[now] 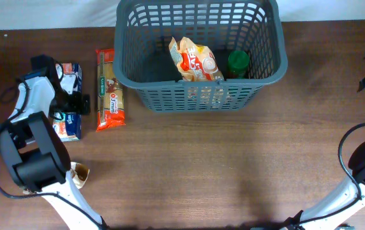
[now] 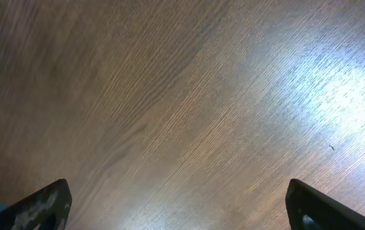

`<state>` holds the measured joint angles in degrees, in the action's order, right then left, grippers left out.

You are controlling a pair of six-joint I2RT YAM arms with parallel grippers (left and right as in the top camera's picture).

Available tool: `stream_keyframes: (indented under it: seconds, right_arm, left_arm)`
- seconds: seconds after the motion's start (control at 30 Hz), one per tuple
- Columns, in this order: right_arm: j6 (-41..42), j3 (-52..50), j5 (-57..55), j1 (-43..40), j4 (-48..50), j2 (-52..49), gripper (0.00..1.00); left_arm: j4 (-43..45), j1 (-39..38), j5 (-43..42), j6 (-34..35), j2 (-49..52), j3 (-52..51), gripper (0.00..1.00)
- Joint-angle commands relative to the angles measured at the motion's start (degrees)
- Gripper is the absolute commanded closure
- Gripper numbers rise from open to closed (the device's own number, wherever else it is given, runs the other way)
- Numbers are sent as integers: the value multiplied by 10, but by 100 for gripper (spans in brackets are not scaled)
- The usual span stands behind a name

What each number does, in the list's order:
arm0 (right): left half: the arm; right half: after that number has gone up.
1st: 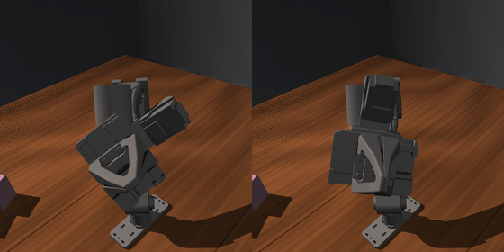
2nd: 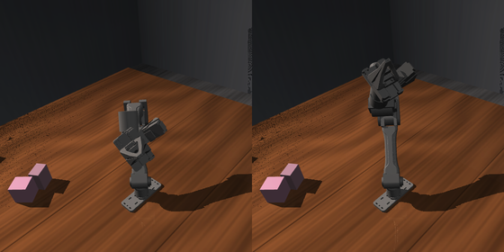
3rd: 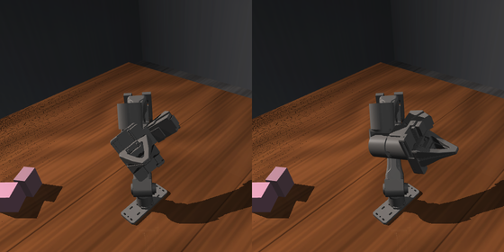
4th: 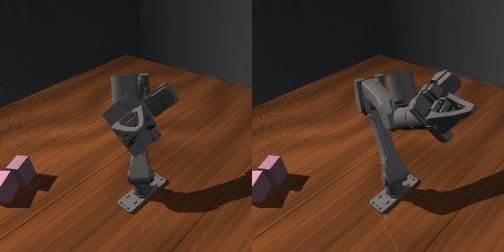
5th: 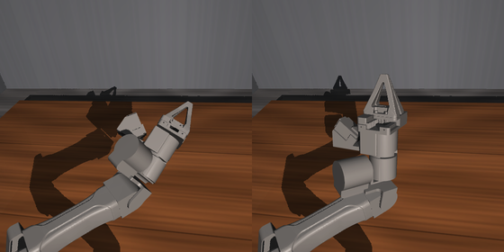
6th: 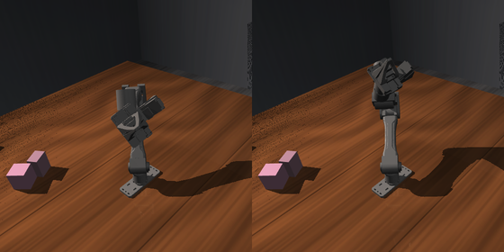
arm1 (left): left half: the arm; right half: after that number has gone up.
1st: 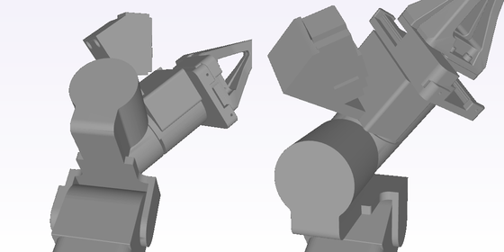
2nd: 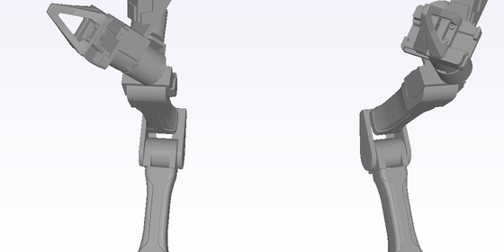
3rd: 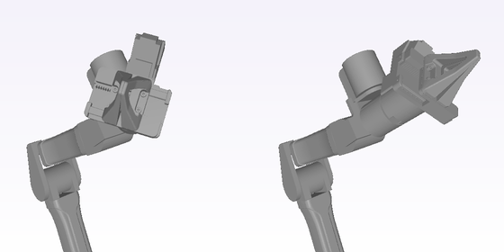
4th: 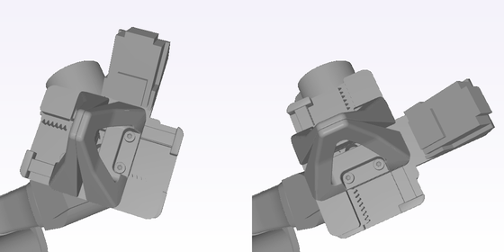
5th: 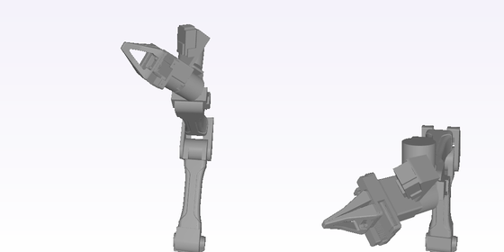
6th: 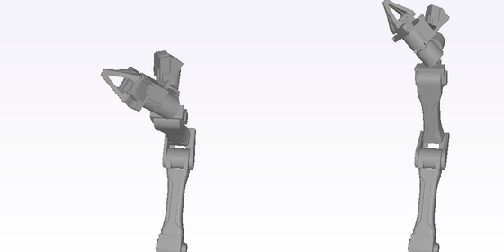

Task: Pack container
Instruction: 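Move the left gripper to the blue tissue box and grasp it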

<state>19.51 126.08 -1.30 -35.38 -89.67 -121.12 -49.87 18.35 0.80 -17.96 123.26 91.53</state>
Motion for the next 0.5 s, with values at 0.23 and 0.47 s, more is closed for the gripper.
stream_keyframes:
  seconds: [0.23,0.47]
  right_arm:
    - [5,-5,-7,2,2,7,1]
    - [5,-5,-7,2,2,7,1]
  left_arm:
    - [-1,2,5,19,28,9,1]
    - [3,2,10,19,28,16,31]
